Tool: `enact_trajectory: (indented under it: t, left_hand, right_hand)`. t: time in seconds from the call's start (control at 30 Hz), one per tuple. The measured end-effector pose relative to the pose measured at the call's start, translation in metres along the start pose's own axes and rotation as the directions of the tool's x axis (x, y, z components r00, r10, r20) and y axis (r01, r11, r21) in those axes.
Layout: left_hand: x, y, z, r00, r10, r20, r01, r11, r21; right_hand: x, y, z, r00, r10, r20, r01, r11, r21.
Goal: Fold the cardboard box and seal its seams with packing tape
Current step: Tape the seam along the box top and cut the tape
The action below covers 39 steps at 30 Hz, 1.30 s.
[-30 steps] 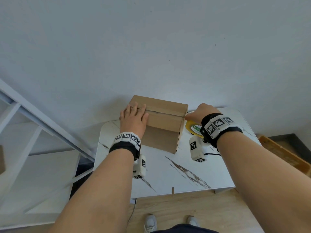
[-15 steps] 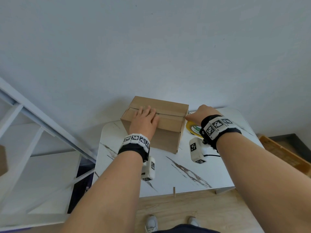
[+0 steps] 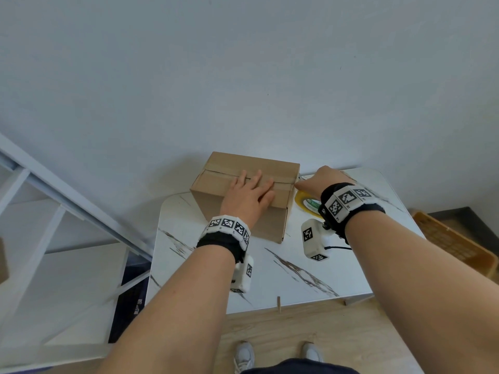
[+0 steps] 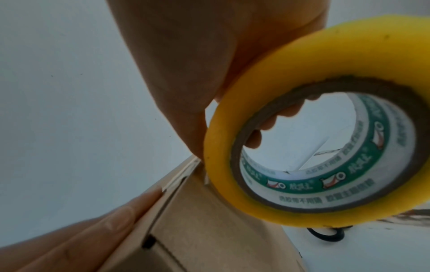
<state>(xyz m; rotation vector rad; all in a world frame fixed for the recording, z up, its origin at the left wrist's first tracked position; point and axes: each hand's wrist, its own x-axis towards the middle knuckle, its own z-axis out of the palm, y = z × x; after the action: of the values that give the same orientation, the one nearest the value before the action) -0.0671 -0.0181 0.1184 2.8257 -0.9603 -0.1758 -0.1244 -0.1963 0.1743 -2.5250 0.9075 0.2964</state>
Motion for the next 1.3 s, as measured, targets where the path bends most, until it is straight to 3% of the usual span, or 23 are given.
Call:
enact_trajectory:
  t: [0.13, 0.27, 0.33, 0.5, 0.6, 0.67, 0.73, 0.8, 0.9, 1.03, 1.2, 1.3]
  left_hand:
    - [0.002, 0.000, -0.002, 1.000, -0.009, 0.001, 0.009, 1.000, 0.017]
    - [0.008, 0.014, -0.011, 0.982, 0.095, -0.165, -0.101, 0.994, -0.028]
    - [0.008, 0.020, -0.008, 0.982, 0.106, -0.158, -0.121, 0.989, -0.088]
    - [0.008, 0.020, -0.001, 0.985, 0.139, -0.099, -0.135, 0.990, 0.053]
    - [0.009, 0.021, -0.003, 0.981, 0.148, -0.128, -0.148, 0.989, 0.013]
    - [0.009, 0.019, -0.006, 0.976, 0.050, -0.213, -0.090, 0.980, -0.179]
    - [0.012, 0.010, -0.009, 0.953, -0.141, -0.269, 0.046, 0.942, -0.332]
    - [0.015, -0.003, -0.012, 0.915, -0.321, -0.243, 0.253, 0.928, -0.272]
    - [0.014, -0.016, -0.010, 0.850, -0.518, -0.098, 0.514, 0.855, -0.065]
    - [0.011, -0.022, -0.003, 0.857, -0.514, -0.031, 0.514, 0.858, -0.002]
    - [0.009, -0.017, -0.011, 0.858, -0.512, -0.039, 0.513, 0.858, 0.008]
    - [0.010, -0.006, -0.013, 0.938, -0.331, -0.106, 0.331, 0.943, -0.022]
  right_hand:
    - [0.002, 0.002, 0.003, 1.000, -0.002, 0.001, 0.002, 1.000, 0.015]
    - [0.005, 0.004, 0.005, 1.000, 0.005, 0.009, -0.006, 0.999, 0.047]
    - [0.006, 0.005, 0.006, 1.000, 0.014, 0.013, -0.015, 0.998, 0.055]
    - [0.010, 0.008, 0.012, 1.000, 0.013, 0.029, -0.015, 0.996, 0.084]
    - [0.012, 0.009, 0.014, 1.000, 0.005, 0.031, -0.008, 0.996, 0.094]
    - [0.013, 0.010, 0.014, 1.000, 0.002, 0.031, -0.005, 0.996, 0.094]
    - [0.014, 0.010, 0.015, 0.999, 0.001, 0.033, -0.004, 0.995, 0.096]
    - [0.015, 0.010, 0.016, 1.000, 0.003, 0.026, -0.005, 0.996, 0.090]
    - [0.017, 0.009, 0.017, 1.000, 0.005, 0.015, -0.006, 0.996, 0.086]
    - [0.019, 0.009, 0.017, 1.000, 0.005, 0.025, -0.007, 0.997, 0.075]
    - [0.018, 0.010, 0.018, 1.000, 0.000, 0.009, -0.001, 0.997, 0.081]
    - [0.018, 0.011, 0.018, 1.000, 0.004, 0.017, -0.006, 0.997, 0.080]
